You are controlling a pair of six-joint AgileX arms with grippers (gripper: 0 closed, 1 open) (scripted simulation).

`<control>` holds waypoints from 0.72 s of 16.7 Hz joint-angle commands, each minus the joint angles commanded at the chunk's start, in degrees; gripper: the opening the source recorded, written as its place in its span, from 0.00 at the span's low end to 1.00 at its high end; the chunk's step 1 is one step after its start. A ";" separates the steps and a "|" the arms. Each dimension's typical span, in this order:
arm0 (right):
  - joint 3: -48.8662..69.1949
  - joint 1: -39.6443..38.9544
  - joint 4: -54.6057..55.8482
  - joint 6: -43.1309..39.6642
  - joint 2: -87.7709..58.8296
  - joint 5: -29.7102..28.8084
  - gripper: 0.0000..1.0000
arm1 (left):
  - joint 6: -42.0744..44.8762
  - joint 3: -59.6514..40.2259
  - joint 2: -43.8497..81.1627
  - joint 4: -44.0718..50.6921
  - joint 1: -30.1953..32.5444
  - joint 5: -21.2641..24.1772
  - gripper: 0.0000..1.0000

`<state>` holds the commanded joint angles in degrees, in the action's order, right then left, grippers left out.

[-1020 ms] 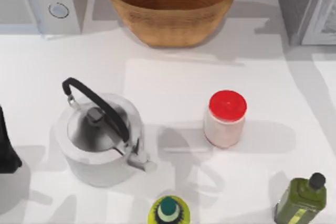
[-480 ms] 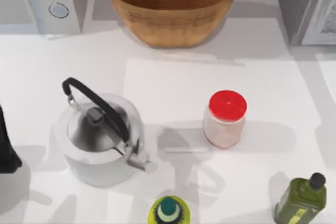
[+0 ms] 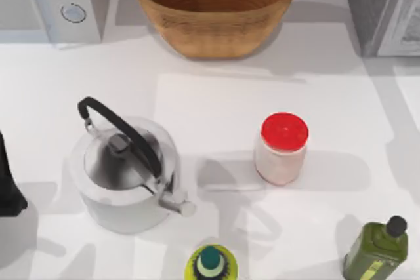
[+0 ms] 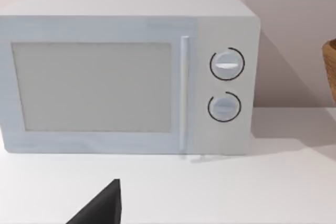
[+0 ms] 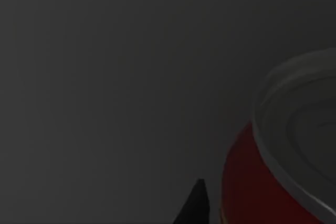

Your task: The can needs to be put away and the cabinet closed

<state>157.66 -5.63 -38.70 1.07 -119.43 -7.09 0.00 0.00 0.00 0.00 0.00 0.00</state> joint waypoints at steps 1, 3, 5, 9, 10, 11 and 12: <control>0.00 0.00 0.00 0.00 0.00 0.00 0.00 | 0.00 0.00 0.00 0.00 0.00 0.00 1.00; 0.00 0.00 0.00 0.00 0.00 0.00 0.08 | 0.00 0.00 0.00 0.00 0.00 0.00 1.00; 0.00 0.00 0.00 0.00 0.00 0.00 0.23 | 0.00 0.00 0.00 0.00 0.00 0.00 1.00; 0.00 0.00 0.00 0.00 0.00 0.00 0.53 | 0.00 0.00 0.00 0.00 0.00 0.00 1.00; 0.00 0.00 0.00 0.00 0.00 0.00 0.60 | 0.00 0.00 0.00 0.00 0.00 0.00 1.00; 0.00 0.00 0.00 0.00 0.00 0.00 0.68 | 0.00 0.00 0.00 0.00 0.00 0.00 1.00; 0.00 0.00 0.00 0.00 0.00 0.00 0.75 | 0.00 0.00 0.00 0.00 0.00 0.00 1.00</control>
<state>157.66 -5.63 -38.70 1.07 -119.43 -7.09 0.00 0.00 0.00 0.00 0.00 0.00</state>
